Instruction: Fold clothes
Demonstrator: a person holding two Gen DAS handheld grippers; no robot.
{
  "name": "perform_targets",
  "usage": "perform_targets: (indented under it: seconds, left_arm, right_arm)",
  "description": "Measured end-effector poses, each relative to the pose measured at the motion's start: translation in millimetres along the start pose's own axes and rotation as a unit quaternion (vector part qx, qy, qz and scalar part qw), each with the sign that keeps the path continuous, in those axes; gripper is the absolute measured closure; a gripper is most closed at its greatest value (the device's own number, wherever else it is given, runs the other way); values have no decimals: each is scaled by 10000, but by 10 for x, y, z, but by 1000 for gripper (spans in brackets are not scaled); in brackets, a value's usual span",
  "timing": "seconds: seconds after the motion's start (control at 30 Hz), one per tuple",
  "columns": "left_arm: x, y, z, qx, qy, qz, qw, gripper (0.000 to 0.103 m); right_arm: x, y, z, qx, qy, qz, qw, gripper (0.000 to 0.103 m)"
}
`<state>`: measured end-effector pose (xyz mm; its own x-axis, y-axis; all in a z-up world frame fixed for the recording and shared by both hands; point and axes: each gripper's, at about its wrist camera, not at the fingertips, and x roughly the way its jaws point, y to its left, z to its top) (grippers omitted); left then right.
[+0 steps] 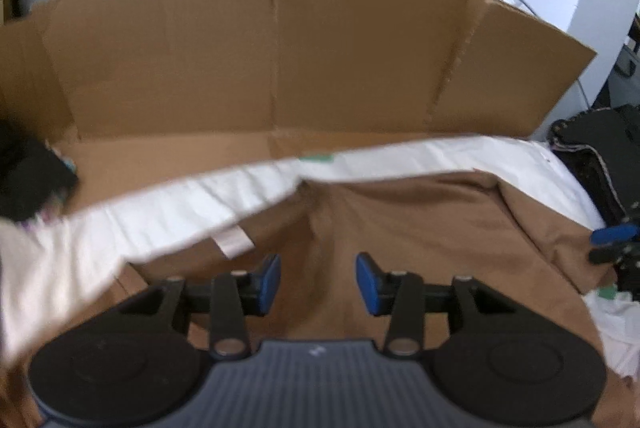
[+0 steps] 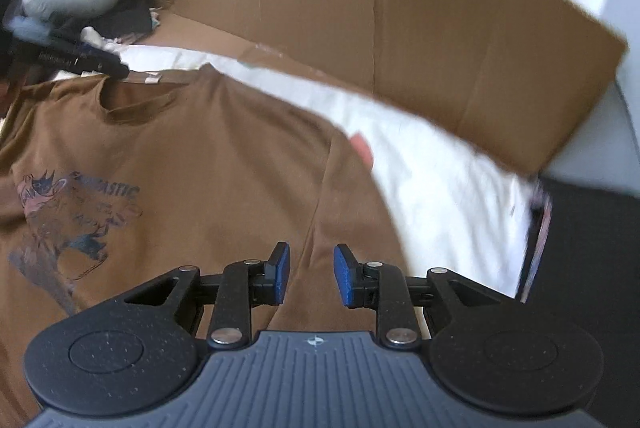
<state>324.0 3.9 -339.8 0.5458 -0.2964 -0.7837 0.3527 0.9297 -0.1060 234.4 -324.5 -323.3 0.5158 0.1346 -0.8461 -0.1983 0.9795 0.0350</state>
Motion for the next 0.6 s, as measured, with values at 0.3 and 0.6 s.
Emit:
perform_targets:
  seconds: [0.3,0.6]
  left_arm:
    - [-14,-235,-230,-339,132,-187,9992,55]
    - [110,-319,-484,-438,482,-35,9979,55]
  right_arm:
    - [213,105,-214,996,155,-259,9946,71]
    - [366,176,-371,901,366,-408,9944,73]
